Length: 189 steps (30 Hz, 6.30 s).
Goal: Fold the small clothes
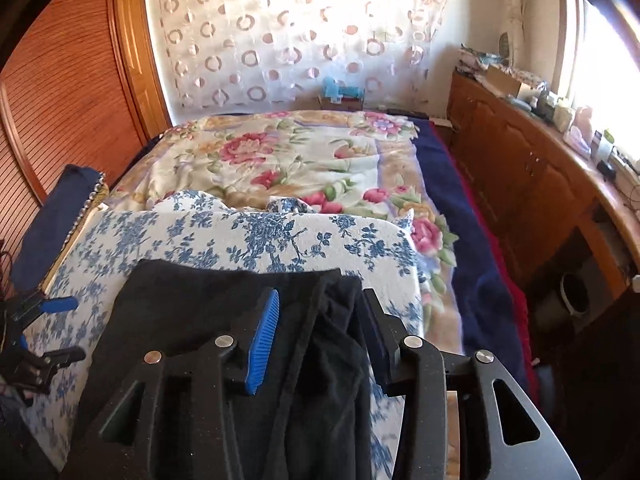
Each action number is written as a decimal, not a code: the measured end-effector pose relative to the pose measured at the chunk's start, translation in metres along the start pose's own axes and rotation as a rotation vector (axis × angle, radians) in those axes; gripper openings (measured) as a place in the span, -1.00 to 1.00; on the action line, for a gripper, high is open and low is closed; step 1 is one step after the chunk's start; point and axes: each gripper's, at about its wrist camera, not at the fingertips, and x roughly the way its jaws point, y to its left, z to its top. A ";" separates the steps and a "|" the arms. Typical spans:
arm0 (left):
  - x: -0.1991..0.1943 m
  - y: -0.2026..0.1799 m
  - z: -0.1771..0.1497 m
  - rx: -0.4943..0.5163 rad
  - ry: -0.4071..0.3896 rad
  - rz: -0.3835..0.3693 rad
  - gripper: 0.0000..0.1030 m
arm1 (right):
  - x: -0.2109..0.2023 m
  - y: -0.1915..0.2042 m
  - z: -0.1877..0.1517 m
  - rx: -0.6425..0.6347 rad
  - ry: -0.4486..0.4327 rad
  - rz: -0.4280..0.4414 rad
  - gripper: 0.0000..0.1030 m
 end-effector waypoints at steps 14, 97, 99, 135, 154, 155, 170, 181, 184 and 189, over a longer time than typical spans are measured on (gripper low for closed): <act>-0.033 -0.046 -0.028 0.005 -0.092 0.062 0.55 | -0.055 -0.004 -0.067 0.011 -0.095 0.016 0.08; -0.046 -0.104 -0.094 0.011 -0.082 0.009 0.55 | -0.142 0.006 -0.187 -0.098 -0.083 0.083 -0.88; -0.045 -0.106 -0.094 0.016 -0.076 0.011 0.55 | -0.136 0.004 -0.193 -0.100 -0.021 0.120 -0.88; -0.051 -0.108 -0.128 -0.016 0.020 -0.151 -0.37 | -0.101 0.006 -0.202 0.025 0.000 0.056 0.00; -0.055 -0.104 -0.132 -0.055 0.035 -0.118 -0.42 | -0.089 -0.008 -0.210 0.077 0.032 0.029 0.33; -0.056 -0.105 -0.133 -0.055 0.035 -0.119 -0.42 | -0.086 -0.008 -0.210 0.085 0.043 0.039 0.34; -0.055 -0.106 -0.132 -0.044 0.023 -0.140 -0.64 | -0.087 0.004 -0.206 -0.031 0.066 0.095 -0.81; -0.093 -0.073 -0.070 -0.126 -0.131 -0.274 -0.82 | -0.124 -0.020 -0.157 0.025 -0.131 0.203 -0.87; -0.087 -0.059 -0.036 -0.106 -0.163 -0.218 -0.82 | -0.122 -0.023 -0.125 0.006 -0.194 0.205 -0.88; -0.065 -0.035 0.010 -0.120 -0.164 -0.168 -0.82 | -0.091 -0.028 -0.075 -0.014 -0.228 0.184 -0.88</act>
